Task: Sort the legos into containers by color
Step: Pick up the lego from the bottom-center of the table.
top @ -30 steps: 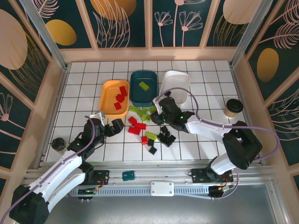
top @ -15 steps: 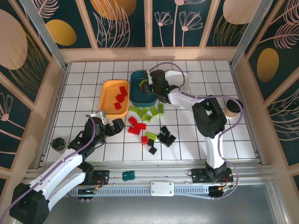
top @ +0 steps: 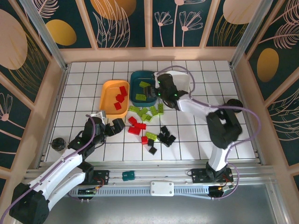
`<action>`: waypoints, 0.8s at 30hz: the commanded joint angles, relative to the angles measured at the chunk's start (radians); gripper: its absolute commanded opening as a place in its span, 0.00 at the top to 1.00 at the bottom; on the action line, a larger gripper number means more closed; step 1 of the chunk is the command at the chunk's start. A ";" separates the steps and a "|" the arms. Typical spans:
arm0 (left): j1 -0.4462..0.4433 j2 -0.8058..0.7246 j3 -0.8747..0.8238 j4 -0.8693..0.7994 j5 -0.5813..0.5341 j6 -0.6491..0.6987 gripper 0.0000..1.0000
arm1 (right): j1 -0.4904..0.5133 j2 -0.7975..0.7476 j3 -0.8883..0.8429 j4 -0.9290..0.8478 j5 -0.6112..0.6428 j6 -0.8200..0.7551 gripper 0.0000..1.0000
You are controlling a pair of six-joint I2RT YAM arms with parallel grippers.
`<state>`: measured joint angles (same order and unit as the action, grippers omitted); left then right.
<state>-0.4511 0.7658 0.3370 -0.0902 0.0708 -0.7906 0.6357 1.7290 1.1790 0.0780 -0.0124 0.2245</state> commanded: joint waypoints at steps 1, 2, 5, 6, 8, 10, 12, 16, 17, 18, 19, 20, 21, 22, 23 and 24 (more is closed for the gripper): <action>-0.001 0.002 0.002 0.014 0.017 -0.029 0.01 | 0.043 -0.155 -0.170 0.009 0.045 0.065 0.36; 0.000 0.006 -0.002 0.020 0.018 -0.029 0.01 | 0.062 -0.204 -0.230 0.002 0.068 0.082 0.36; -0.001 0.021 -0.010 0.038 0.022 -0.030 0.01 | 0.127 -0.315 -0.378 -0.045 0.118 0.124 0.36; -0.001 0.026 -0.014 0.043 0.023 -0.030 0.01 | 0.163 -0.351 -0.418 -0.064 0.136 0.135 0.36; -0.001 0.033 -0.022 0.052 0.024 -0.033 0.01 | 0.233 -0.407 -0.479 -0.104 0.149 0.157 0.36; -0.001 0.039 -0.031 0.062 0.023 -0.034 0.01 | 0.308 -0.448 -0.517 -0.148 0.148 0.186 0.36; -0.001 0.041 -0.040 0.071 0.023 -0.035 0.01 | 0.401 -0.472 -0.538 -0.185 0.146 0.214 0.35; -0.001 0.041 -0.056 0.086 0.019 -0.044 0.01 | 0.546 -0.411 -0.530 -0.241 0.155 0.236 0.34; -0.001 0.040 -0.060 0.090 0.020 -0.046 0.01 | 0.575 -0.377 -0.519 -0.255 0.172 0.235 0.33; -0.002 0.041 -0.064 0.093 0.021 -0.048 0.01 | 0.592 -0.340 -0.505 -0.267 0.186 0.230 0.33; -0.001 0.041 -0.066 0.095 0.023 -0.050 0.01 | 0.605 -0.308 -0.491 -0.276 0.197 0.227 0.33; -0.001 0.041 -0.067 0.095 0.026 -0.050 0.01 | 0.617 -0.276 -0.477 -0.280 0.208 0.222 0.33; -0.001 0.040 -0.065 0.093 0.028 -0.051 0.01 | 0.626 -0.247 -0.465 -0.285 0.220 0.217 0.33; -0.001 0.040 -0.065 0.091 0.028 -0.049 0.01 | 0.631 -0.227 -0.455 -0.290 0.232 0.216 0.33; -0.001 0.039 -0.062 0.086 0.028 -0.047 0.01 | 0.638 -0.210 -0.447 -0.296 0.247 0.216 0.33; -0.001 0.035 -0.061 0.082 0.028 -0.047 0.01 | 0.643 -0.198 -0.440 -0.300 0.262 0.216 0.34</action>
<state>-0.4511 0.8059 0.2783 -0.0296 0.0780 -0.8173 1.2636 1.5036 0.6991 -0.1726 0.1669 0.4290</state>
